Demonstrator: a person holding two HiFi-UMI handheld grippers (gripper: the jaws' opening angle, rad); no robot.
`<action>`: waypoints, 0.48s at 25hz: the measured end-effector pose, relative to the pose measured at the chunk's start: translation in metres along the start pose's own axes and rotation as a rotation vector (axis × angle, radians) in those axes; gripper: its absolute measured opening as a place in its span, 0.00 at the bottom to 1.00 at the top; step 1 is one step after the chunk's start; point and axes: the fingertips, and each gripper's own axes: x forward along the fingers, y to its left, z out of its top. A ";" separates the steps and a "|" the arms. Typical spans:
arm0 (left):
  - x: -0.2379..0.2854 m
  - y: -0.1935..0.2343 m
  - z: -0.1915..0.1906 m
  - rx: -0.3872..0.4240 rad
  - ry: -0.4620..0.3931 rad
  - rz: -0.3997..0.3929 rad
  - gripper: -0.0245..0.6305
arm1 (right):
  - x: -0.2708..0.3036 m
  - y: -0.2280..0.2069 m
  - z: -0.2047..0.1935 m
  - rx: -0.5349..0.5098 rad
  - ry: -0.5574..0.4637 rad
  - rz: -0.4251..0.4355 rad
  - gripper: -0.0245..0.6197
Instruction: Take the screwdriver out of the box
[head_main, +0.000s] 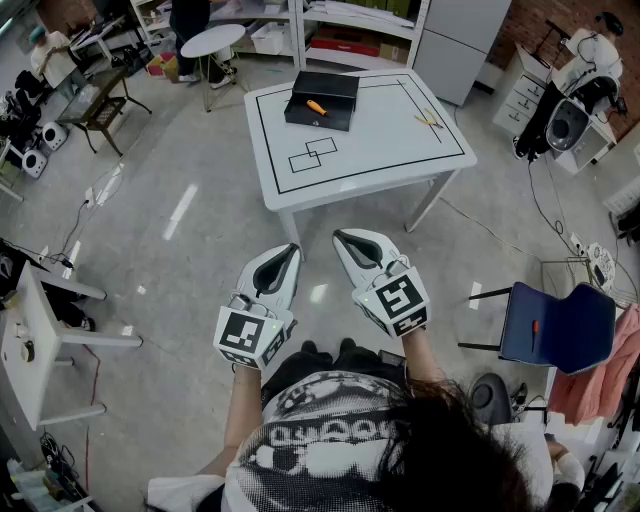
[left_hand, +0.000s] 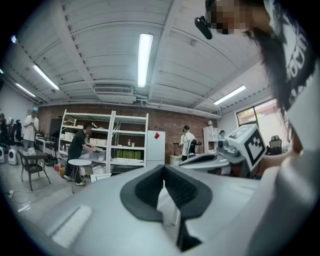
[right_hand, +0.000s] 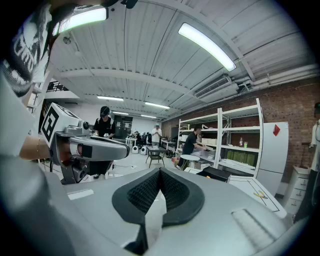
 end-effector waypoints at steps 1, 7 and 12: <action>0.001 -0.001 0.000 0.001 -0.001 0.003 0.04 | -0.001 -0.001 -0.001 0.001 0.000 0.004 0.03; 0.007 -0.011 -0.002 0.003 0.002 0.016 0.04 | -0.009 -0.004 -0.008 -0.031 0.008 0.030 0.03; 0.016 -0.022 -0.001 0.006 0.000 0.032 0.04 | -0.018 -0.010 -0.013 -0.059 0.013 0.048 0.03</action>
